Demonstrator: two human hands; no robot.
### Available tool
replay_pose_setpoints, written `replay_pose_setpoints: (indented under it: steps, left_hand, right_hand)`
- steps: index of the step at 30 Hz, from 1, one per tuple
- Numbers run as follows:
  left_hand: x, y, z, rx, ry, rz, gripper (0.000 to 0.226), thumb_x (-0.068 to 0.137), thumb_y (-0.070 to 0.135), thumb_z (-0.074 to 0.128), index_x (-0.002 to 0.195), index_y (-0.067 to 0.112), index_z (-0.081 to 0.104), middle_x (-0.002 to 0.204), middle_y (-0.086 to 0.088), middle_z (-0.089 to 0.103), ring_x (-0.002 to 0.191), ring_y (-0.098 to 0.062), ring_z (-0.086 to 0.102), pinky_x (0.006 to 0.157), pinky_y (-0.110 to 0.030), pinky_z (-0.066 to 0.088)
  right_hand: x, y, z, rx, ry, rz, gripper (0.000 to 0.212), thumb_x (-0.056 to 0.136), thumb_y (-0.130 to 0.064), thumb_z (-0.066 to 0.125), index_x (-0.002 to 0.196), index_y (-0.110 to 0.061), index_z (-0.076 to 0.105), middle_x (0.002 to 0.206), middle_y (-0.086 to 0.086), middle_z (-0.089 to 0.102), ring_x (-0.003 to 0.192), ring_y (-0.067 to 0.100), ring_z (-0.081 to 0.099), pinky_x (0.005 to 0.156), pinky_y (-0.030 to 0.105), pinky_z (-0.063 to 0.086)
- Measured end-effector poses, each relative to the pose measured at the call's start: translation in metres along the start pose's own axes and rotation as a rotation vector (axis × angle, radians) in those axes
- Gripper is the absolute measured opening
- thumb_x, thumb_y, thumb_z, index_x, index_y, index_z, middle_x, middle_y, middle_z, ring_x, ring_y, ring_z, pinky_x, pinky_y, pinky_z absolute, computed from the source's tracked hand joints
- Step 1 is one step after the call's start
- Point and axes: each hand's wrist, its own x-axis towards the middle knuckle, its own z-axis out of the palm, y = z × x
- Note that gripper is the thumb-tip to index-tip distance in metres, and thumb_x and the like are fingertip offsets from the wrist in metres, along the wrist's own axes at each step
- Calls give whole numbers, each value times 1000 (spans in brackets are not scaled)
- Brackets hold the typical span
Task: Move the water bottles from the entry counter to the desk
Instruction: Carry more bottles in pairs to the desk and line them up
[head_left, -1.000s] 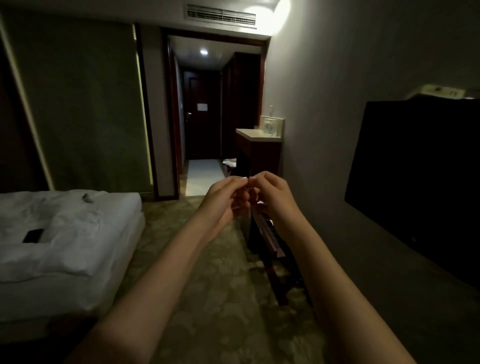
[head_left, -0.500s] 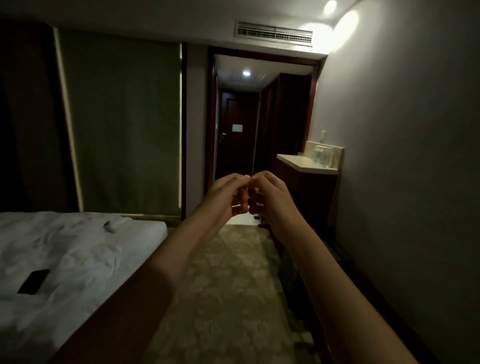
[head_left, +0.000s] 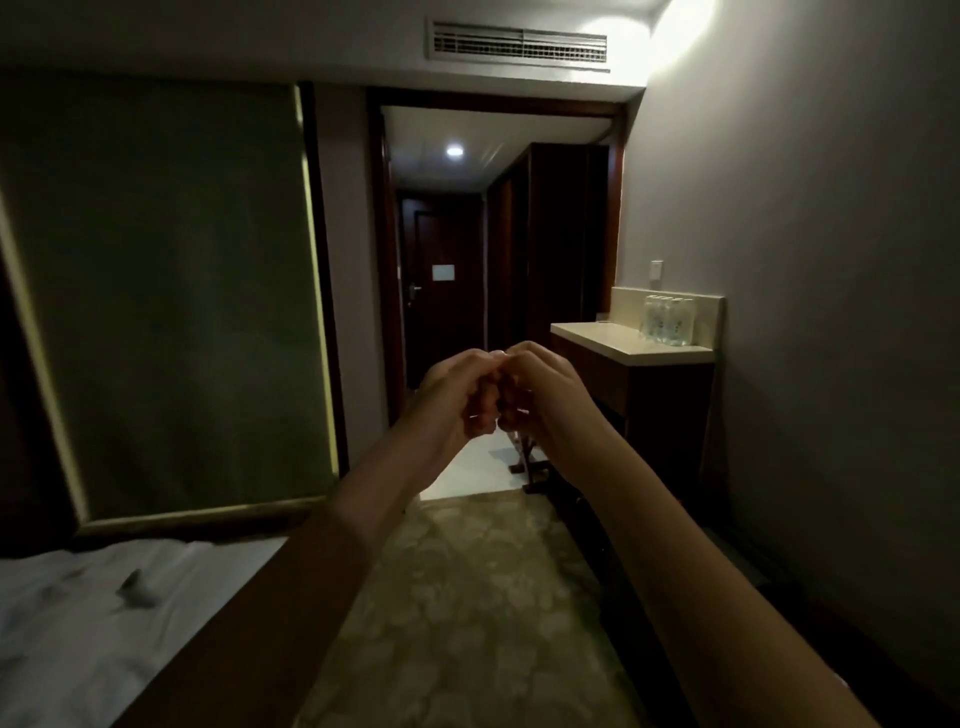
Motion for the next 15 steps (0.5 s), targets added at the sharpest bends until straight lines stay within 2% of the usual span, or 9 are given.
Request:
replay_pose_setpoints:
  steps: [6,10,15]
  left_hand:
    - [157,-67,-65,8,-59,53,41,91,18,44,58,24,67,49,6,49,45,-5,46,46,-17,44]
    - [263,-110,-101,-60,-114,26,42,89,15,42,54,22,65,46,7,49,44,-4,47,46,-17,45]
    - [388,-175,-137,-73,-163,19,27,78,25,49,58,22,66,53,2,52,54,-9,50,56,-23,46]
  right_hand:
    - [155,82,-38,-2,-4,-17,12,91,-16,47,90,-7,55,85,14,52,78,24,53,70,34,48]
    - [255,131,-67,6,2,1,11,91,-15,47,85,-9,55,83,12,52,77,24,53,71,34,47]
    - [366,196,-110,13,43,28,16,91,-12,46,77,-12,55,70,3,50,65,14,52,64,29,46]
